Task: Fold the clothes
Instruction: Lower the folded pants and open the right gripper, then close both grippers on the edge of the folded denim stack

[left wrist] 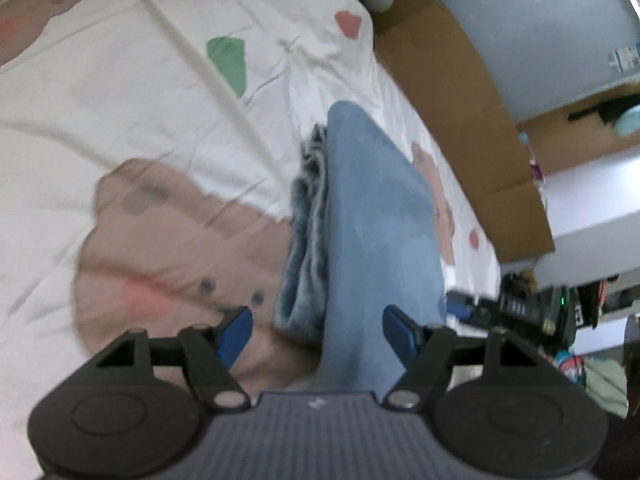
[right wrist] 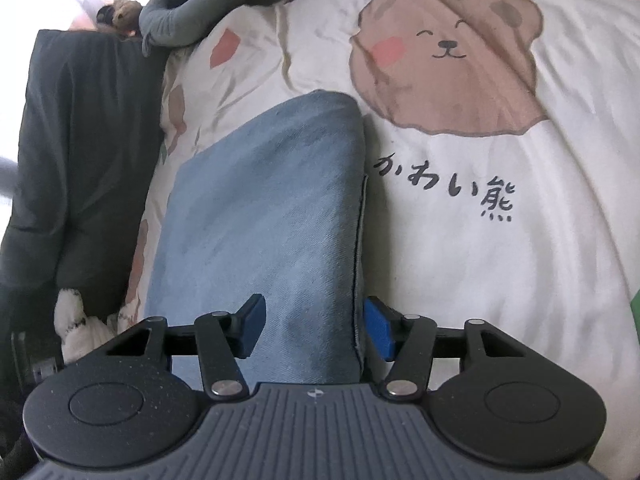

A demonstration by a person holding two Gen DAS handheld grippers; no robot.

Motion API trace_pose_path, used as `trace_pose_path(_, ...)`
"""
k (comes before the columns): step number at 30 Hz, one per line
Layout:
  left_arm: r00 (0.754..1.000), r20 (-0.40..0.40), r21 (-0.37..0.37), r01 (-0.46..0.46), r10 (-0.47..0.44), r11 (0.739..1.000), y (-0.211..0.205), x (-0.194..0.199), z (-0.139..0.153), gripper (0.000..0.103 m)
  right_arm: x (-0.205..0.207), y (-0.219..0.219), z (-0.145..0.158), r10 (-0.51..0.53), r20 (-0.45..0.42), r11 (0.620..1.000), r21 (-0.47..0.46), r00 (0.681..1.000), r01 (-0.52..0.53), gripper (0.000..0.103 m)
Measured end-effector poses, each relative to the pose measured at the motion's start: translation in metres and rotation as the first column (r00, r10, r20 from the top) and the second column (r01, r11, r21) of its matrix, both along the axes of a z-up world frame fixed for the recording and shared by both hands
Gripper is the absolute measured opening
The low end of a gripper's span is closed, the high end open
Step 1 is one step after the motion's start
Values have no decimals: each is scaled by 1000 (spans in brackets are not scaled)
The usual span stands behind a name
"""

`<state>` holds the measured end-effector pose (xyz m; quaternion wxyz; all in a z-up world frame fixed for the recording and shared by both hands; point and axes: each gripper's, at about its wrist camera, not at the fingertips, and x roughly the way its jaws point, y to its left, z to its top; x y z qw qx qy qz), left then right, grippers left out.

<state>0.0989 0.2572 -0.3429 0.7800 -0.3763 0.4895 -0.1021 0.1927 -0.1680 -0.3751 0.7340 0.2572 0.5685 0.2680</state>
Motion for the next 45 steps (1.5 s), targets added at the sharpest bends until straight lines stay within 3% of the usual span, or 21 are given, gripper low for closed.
trace_pose_path(6,1000,8,-6,-12,13,1000,-15,31,-25,73,3,7,-5,32,-15,999,-15,999,-33,57)
trace_pose_path(12,997,-6,-98,-81,81,992,-10,42,-50,72,10,17,-8,73,-16,997,-36,997,-74,57)
trace_pose_path(20,999,-19,-177,-43,40,983,-9,54,-65,72,18,21,-23,57,-28,998,-1,998,-57,58)
trace_pose_path(24,1000,-22,-214,5,-10,977,-11,66,-72,72,24,16,-31,15,-86,998,55,996,-10,59)
trace_pose_path(29,998,-32,-220,38,-46,975,-12,73,-73,73,26,17,-35,-2,-72,996,84,997,8,59)
trace_pose_path(34,995,-38,-180,88,-96,980,-14,78,-66,63,20,13,-34,-12,-44,995,101,999,17,44)
trace_pose_path(36,993,-37,-170,108,-116,980,-17,81,-59,49,19,9,-34,-25,-44,992,120,999,31,35)
trace_pose_path(41,990,-59,-114,123,-130,986,-26,87,-44,47,19,7,-22,-15,-11,993,120,1000,16,24)
trace_pose_path(45,991,-68,-109,110,-118,988,-33,88,-40,46,20,4,-11,-1,5,992,126,1000,0,22)
